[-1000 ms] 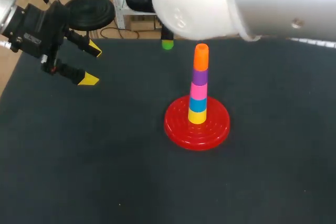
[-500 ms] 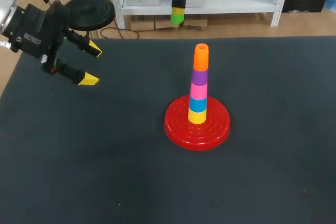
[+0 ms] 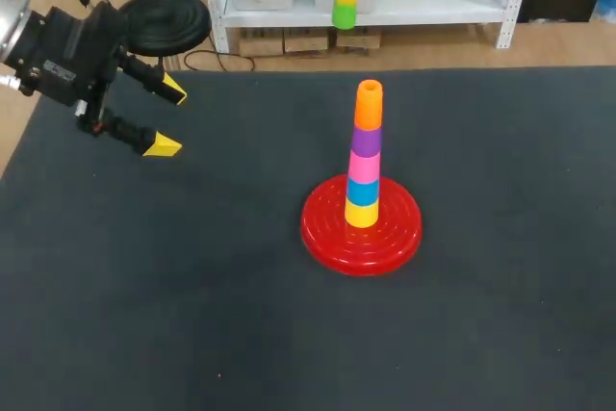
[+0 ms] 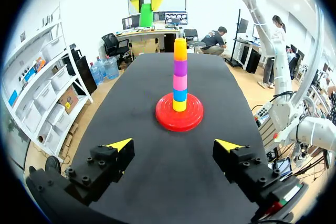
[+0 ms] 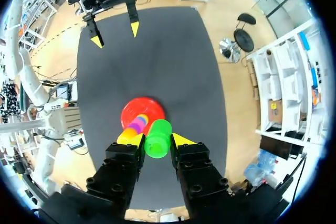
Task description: Pick up and stack the cylinders on the red base in this order: pink,purple,orange,green
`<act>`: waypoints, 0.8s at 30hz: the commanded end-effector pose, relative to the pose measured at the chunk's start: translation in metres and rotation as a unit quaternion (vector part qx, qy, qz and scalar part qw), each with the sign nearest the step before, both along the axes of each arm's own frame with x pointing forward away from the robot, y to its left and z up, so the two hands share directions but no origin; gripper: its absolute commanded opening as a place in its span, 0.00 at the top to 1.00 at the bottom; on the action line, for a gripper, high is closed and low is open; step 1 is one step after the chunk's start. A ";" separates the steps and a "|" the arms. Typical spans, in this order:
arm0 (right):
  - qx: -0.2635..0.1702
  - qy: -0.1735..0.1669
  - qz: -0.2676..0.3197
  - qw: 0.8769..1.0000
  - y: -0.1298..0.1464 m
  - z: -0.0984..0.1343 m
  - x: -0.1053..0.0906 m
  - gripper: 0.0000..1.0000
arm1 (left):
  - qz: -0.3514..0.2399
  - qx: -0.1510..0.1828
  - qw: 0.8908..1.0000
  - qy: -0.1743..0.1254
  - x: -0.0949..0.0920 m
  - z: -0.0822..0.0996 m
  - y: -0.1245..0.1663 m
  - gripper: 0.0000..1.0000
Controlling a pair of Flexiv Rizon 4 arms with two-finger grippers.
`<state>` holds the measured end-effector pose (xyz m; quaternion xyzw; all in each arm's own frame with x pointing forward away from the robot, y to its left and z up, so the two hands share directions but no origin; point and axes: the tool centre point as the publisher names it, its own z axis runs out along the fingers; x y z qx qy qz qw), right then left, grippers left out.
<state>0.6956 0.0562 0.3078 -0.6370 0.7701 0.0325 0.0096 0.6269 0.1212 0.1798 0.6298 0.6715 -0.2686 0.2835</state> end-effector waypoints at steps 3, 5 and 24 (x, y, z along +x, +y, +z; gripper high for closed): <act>-0.017 -0.009 -0.021 1.000 -0.005 -0.001 -0.010 1.00 | 0.001 0.000 1.000 -0.001 -0.001 0.000 0.000 0.00; -0.017 -0.012 -0.025 0.999 -0.006 -0.003 -0.016 1.00 | 0.001 0.000 1.000 -0.001 -0.001 0.000 0.000 0.00; -0.020 -0.033 -0.051 0.998 -0.027 -0.010 -0.040 1.00 | 0.001 0.000 1.000 -0.001 -0.001 0.000 0.000 0.00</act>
